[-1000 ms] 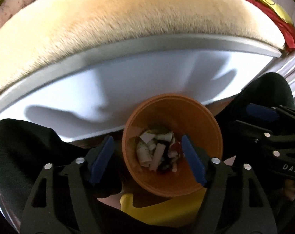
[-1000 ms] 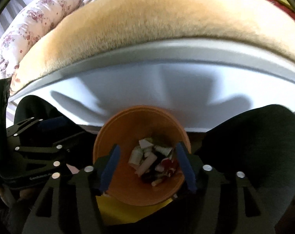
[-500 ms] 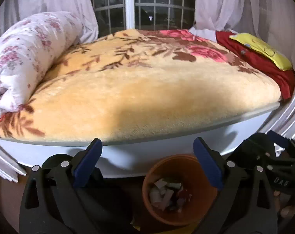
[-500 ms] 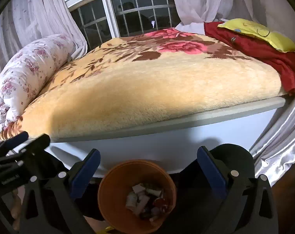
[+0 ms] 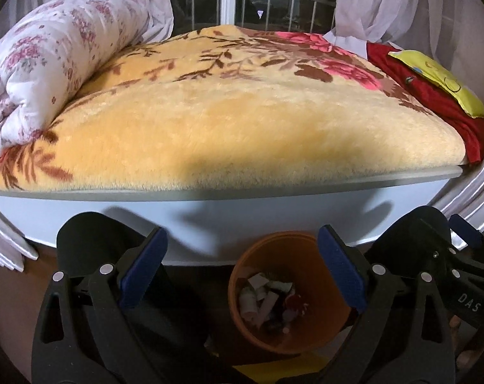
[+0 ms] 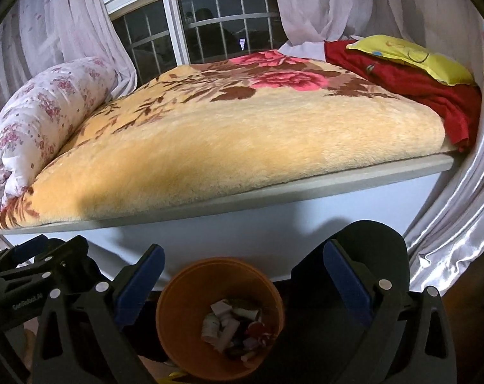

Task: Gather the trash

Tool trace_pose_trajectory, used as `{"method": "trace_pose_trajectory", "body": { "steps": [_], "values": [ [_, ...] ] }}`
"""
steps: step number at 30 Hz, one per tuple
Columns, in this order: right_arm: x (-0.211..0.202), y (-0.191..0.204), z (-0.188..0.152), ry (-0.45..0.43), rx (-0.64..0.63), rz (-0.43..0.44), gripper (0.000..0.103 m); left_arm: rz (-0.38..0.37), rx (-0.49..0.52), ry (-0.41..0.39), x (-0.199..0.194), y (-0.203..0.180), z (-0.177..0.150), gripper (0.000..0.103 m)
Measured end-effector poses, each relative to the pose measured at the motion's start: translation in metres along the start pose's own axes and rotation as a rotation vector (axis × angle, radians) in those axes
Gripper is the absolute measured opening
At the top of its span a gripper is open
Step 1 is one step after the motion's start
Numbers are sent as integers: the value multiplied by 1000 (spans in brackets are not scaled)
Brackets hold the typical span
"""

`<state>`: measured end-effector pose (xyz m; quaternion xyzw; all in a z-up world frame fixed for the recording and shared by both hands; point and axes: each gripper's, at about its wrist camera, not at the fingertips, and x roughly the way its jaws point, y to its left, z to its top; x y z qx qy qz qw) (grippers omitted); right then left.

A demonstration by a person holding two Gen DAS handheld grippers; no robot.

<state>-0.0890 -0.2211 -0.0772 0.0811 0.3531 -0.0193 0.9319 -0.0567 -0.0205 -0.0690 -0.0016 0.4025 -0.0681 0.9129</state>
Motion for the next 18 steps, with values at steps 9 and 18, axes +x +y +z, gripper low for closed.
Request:
{"method": "trace_pose_trajectory", "body": {
  "steps": [9,18],
  "values": [
    [-1,8,-1,-5,-21,-10,98,-4,-29,10,0,7,-4,92],
    [-1,10,-2,1,-22,-13,98,2,-27,5,-2,6,-5,92]
  ]
}}
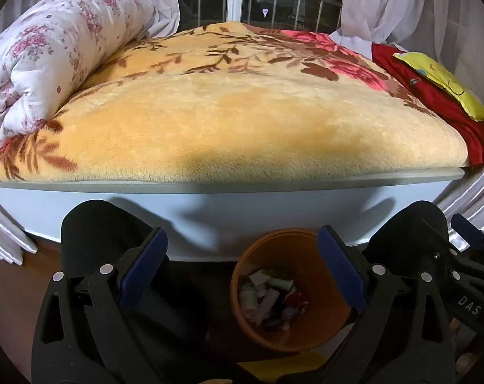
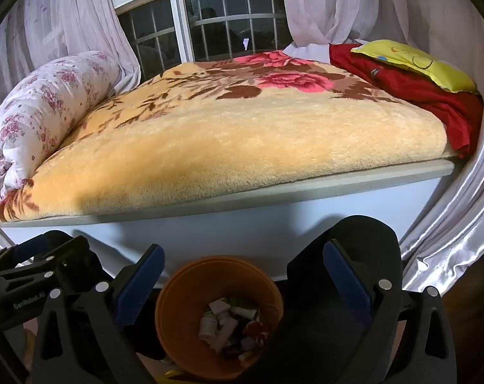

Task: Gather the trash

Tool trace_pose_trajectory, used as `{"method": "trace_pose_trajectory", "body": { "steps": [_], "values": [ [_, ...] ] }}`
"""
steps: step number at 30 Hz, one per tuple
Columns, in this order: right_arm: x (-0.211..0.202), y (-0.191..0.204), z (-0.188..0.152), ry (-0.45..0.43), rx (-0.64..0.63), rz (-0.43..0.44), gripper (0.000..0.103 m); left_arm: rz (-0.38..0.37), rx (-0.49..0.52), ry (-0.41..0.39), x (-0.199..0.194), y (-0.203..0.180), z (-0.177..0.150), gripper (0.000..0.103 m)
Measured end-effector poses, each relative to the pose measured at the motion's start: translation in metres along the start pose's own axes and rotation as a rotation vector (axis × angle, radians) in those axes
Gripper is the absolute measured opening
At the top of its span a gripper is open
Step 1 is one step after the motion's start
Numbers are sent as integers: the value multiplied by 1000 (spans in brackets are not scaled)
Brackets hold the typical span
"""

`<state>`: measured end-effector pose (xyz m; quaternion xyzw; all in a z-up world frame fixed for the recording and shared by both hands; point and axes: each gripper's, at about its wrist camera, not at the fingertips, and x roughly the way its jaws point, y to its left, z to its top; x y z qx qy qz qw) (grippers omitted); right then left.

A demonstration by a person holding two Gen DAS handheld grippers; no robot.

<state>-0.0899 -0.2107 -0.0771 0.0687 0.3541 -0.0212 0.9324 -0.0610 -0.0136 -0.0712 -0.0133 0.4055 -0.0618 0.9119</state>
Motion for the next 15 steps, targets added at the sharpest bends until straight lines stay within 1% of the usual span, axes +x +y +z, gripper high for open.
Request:
{"method": "trace_pose_trajectory", "body": {
  "steps": [15],
  "values": [
    [1,0,-3,10,8,1,98,-15,13,4,0,2,1,92]
  ]
}}
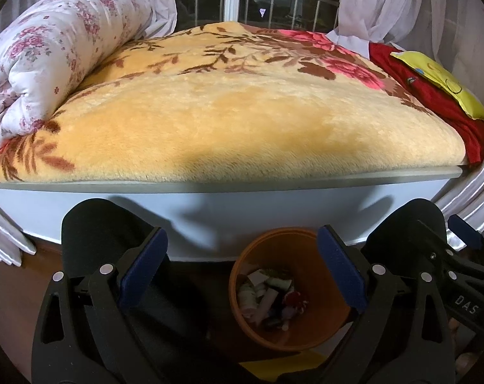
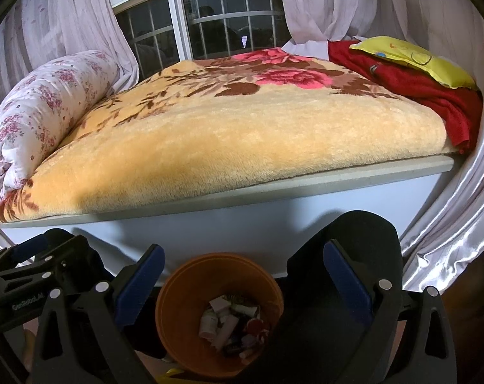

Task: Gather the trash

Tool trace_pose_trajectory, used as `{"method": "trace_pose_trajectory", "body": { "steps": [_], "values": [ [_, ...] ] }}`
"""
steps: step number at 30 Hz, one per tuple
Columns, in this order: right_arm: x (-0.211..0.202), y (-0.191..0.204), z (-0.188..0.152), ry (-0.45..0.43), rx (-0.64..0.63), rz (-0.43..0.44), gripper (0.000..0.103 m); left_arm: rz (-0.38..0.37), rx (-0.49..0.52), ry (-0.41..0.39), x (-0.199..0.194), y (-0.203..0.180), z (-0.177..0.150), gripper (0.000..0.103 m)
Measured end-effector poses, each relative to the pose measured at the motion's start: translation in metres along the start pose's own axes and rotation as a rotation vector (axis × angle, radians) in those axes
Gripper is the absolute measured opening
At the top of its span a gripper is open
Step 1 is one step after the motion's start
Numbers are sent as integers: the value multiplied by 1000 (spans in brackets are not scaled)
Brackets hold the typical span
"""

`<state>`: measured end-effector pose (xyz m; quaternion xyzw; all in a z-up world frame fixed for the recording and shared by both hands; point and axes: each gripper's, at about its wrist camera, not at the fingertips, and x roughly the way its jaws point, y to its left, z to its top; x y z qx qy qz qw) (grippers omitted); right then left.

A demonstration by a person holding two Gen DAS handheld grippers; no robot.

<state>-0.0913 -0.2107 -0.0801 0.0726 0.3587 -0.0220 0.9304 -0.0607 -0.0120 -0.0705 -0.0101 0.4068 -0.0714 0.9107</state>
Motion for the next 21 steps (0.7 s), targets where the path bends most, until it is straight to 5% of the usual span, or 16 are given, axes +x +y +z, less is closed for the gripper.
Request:
{"method": "trace_pose_trajectory", "body": {
  "steps": [21],
  "values": [
    [1,-1,-3,8,9,-4,98,-6,34,-4,1,-2,-3,92]
  ]
}}
